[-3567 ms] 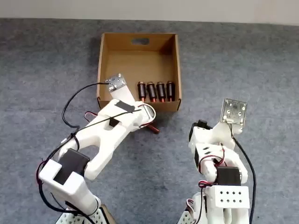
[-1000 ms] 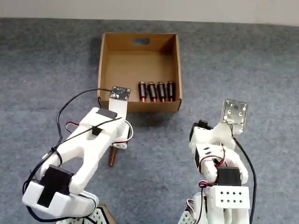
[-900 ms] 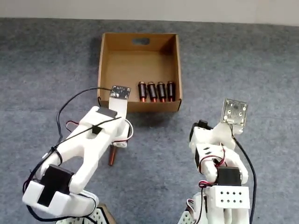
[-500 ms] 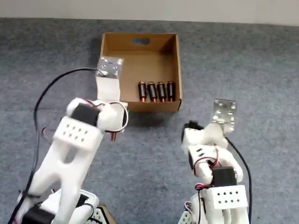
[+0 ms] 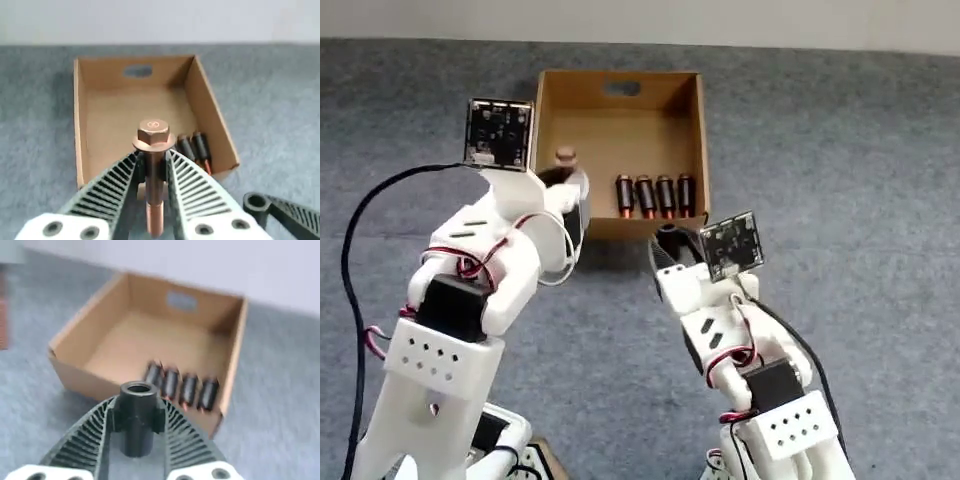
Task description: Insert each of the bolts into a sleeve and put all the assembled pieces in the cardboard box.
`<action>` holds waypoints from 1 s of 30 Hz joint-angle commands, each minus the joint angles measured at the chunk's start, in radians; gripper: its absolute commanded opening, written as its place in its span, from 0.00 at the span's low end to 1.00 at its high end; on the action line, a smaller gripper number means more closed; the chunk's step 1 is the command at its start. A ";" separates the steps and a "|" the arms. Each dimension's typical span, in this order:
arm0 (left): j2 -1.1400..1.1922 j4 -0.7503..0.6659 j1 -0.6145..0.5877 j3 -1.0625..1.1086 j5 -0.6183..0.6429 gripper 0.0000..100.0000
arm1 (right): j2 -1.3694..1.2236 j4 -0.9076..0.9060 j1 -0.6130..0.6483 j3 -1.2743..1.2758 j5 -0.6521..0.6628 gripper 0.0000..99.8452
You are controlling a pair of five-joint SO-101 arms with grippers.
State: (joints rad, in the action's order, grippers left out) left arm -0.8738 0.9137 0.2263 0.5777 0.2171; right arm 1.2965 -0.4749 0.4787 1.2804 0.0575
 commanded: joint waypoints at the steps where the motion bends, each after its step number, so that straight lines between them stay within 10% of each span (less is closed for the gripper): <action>1: -0.028 -0.120 0.021 -0.047 0.005 0.01 | 0.010 0.101 0.024 -0.007 0.014 0.01; 30: -0.036 -0.336 0.366 -0.047 -0.002 0.01 | 0.423 0.091 0.022 0.171 0.014 0.01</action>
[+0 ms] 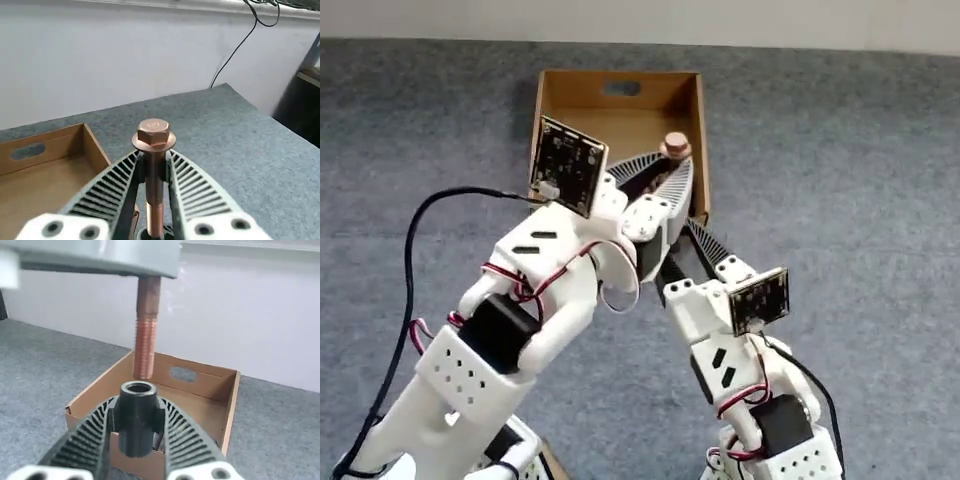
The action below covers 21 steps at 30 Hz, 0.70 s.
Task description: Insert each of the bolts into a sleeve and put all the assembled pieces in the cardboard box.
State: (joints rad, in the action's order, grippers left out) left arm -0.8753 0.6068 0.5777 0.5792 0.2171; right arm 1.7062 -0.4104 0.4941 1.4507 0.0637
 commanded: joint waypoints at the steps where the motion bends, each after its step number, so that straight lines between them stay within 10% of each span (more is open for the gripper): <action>1: -0.035 -0.029 0.012 -0.048 -0.002 0.01 | 0.013 0.027 0.007 0.004 0.008 0.01; 21: -0.036 -0.029 0.007 0.065 0.002 0.01 | 0.021 0.027 0.007 0.005 0.008 0.01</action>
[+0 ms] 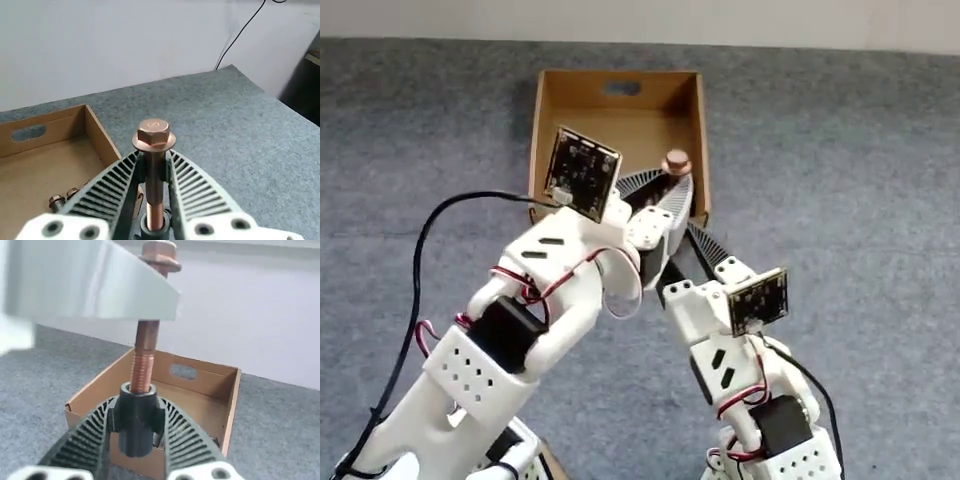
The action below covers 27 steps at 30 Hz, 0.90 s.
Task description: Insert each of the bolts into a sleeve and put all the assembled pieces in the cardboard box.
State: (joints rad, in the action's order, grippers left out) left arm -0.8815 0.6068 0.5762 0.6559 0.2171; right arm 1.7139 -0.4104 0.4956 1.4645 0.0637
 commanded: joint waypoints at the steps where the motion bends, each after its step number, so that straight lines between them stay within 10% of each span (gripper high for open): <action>1: -0.030 -0.029 0.008 -0.012 0.002 0.01 | 0.013 0.027 0.005 -0.008 0.008 0.01; 27: -0.246 -0.101 0.007 0.254 0.095 0.01 | 0.015 0.027 0.005 -0.007 0.006 0.01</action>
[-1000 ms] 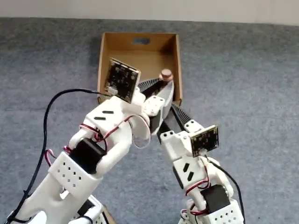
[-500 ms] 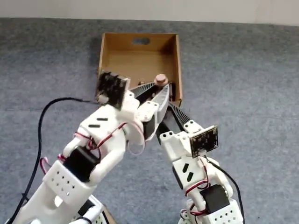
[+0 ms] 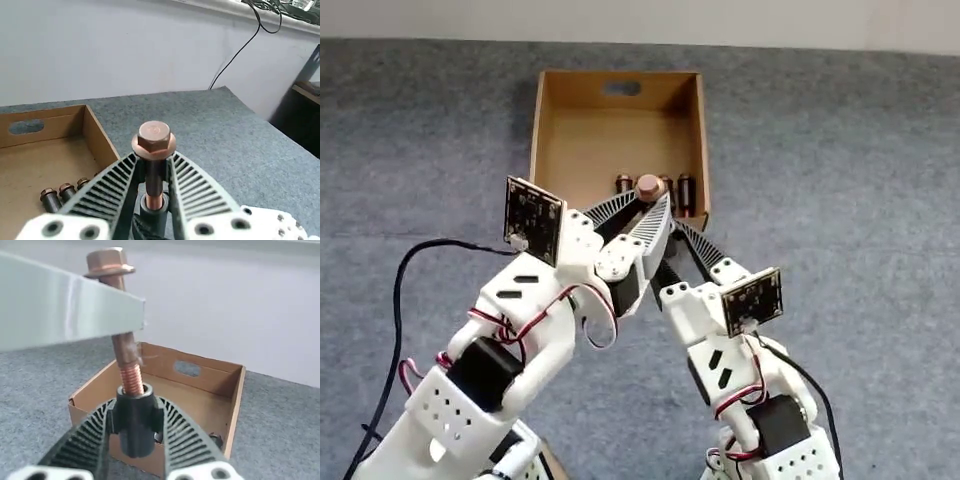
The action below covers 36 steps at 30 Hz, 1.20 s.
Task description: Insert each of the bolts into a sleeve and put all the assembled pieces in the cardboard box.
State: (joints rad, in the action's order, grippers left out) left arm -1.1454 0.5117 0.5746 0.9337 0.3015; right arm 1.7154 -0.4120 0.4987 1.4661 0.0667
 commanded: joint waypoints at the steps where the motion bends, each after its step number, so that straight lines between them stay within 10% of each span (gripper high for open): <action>1: 0.044 0.009 0.008 -0.045 0.011 0.01 | 0.013 0.028 0.002 -0.008 0.003 0.01; 17: 0.219 0.374 0.013 -0.341 0.008 0.02 | 0.013 0.025 -0.001 -0.008 0.003 0.01; 25: 0.185 0.451 0.010 -0.344 0.009 0.22 | 0.013 0.025 -0.001 -0.007 0.003 0.01; 36: -0.105 0.471 -0.120 -0.340 0.005 0.00 | 0.013 0.028 -0.001 0.030 0.003 0.01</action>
State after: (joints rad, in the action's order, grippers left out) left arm -1.1607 0.9613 0.5409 0.6329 0.3092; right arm 1.7154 -0.4120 0.4956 1.5090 0.0667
